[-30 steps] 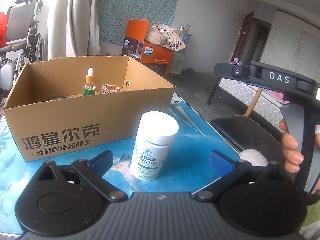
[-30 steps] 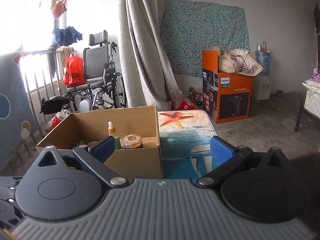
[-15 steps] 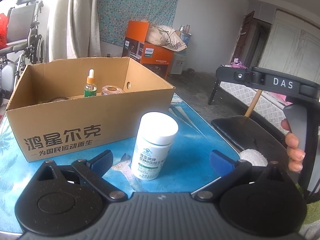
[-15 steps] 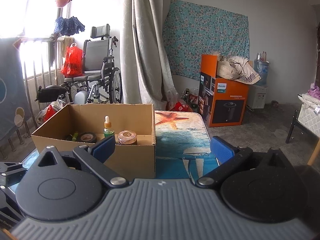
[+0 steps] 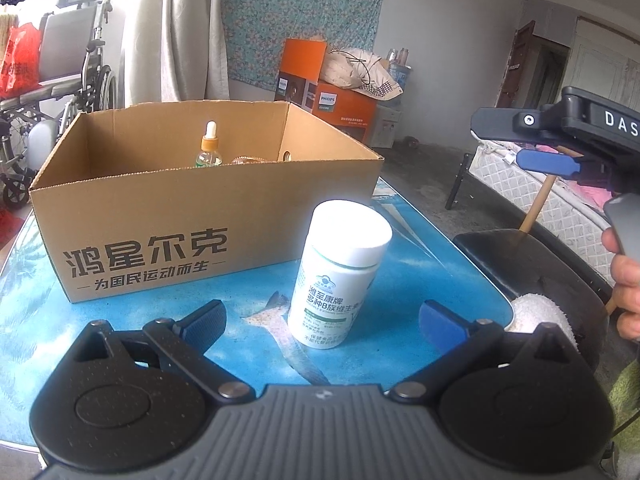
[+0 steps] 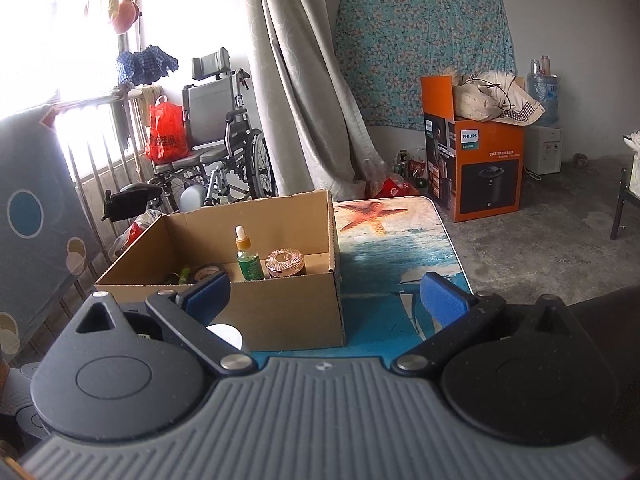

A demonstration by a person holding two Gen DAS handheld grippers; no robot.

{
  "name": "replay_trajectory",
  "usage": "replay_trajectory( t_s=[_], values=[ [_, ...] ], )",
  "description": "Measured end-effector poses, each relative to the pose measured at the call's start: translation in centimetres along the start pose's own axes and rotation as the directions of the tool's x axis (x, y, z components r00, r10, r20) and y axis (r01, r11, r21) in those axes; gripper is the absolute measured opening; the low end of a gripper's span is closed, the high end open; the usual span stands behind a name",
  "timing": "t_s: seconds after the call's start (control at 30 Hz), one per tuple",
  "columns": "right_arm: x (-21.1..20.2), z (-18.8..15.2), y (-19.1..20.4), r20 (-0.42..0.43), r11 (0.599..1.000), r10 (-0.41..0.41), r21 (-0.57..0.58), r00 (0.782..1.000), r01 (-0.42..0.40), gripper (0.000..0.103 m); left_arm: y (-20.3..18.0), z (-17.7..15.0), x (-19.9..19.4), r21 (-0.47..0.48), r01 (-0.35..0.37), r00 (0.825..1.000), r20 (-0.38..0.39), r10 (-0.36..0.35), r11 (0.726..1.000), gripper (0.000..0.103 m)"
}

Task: Organize rigid objects
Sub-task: 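Open the right tool and pull it back from the white bottle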

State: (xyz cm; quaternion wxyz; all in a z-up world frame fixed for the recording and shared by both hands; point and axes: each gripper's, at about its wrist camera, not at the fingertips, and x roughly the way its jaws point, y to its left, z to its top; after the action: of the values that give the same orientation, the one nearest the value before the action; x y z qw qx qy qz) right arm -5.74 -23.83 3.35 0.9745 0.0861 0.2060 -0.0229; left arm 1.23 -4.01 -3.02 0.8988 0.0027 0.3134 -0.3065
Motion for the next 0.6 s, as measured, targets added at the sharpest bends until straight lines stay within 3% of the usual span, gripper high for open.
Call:
replay_trajectory(
  t_s=[0.13,0.6],
  values=[
    [-0.15,-0.26,-0.12,0.004,1.000,0.026,0.011,1.000,-0.026,0.102,0.14,-0.34,-0.26,0.003,0.036,0.999,0.023,-0.036,0.999,0.103],
    [0.28,-0.30,0.18,-0.001,0.993,0.109,0.041,0.994,-0.109,0.102,-0.76,-0.08,-0.38,0.119,0.054,0.998,0.027,-0.058,0.991,0.103]
  ],
)
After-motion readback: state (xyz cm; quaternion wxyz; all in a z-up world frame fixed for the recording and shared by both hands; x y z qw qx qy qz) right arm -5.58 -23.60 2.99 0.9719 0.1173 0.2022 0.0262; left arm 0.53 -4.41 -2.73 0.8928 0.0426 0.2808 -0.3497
